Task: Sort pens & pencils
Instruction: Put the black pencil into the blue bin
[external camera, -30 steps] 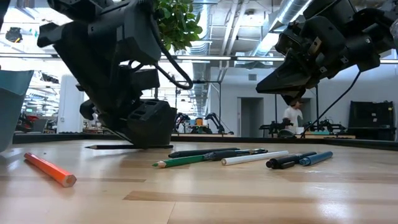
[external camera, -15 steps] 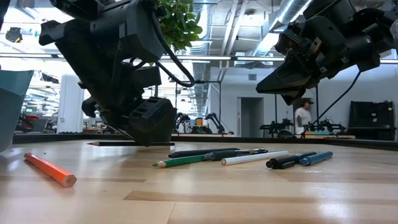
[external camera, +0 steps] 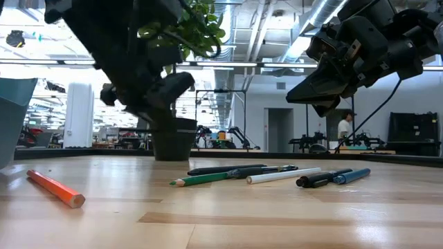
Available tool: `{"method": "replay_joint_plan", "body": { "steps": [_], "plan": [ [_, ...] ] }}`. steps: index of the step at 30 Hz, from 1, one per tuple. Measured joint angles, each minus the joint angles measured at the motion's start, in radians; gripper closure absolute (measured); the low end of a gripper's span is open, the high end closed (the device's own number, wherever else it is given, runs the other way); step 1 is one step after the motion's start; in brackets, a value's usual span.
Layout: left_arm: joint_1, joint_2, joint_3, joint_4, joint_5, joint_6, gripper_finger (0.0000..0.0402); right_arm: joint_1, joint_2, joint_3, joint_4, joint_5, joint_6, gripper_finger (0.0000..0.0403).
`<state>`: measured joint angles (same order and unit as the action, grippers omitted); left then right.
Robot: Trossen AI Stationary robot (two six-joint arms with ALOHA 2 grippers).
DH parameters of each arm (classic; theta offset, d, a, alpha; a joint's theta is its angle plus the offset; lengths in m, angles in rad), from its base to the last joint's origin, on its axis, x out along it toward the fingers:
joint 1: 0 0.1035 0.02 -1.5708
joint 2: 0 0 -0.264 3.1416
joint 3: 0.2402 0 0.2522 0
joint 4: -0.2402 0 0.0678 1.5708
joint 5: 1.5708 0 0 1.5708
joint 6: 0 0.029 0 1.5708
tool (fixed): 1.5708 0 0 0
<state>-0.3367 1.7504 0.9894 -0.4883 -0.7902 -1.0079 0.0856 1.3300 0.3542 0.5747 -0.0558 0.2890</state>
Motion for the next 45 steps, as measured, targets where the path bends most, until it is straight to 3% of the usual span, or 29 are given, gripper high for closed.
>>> {"method": "replay_joint_plan", "body": {
  "steps": [28, 36, 45],
  "plan": [
    [0.004, -0.455, 0.001, -0.129, -0.017, 0.368, 0.0388, 0.0, 0.0, 0.0, 0.0, 0.0, 0.002, 0.0337],
    [0.005, -0.571, 0.001, -0.128, 0.109, 0.518, 0.0388, 0.0, 0.0, 0.0, 0.007, -0.001, 0.026, 0.0337],
    [0.003, -0.716, 0.001, -0.24, 0.407, 0.586, 0.0388, 0.0, 0.0, 0.0, 0.01, 0.0, 0.045, 0.0337]
  ]
}}
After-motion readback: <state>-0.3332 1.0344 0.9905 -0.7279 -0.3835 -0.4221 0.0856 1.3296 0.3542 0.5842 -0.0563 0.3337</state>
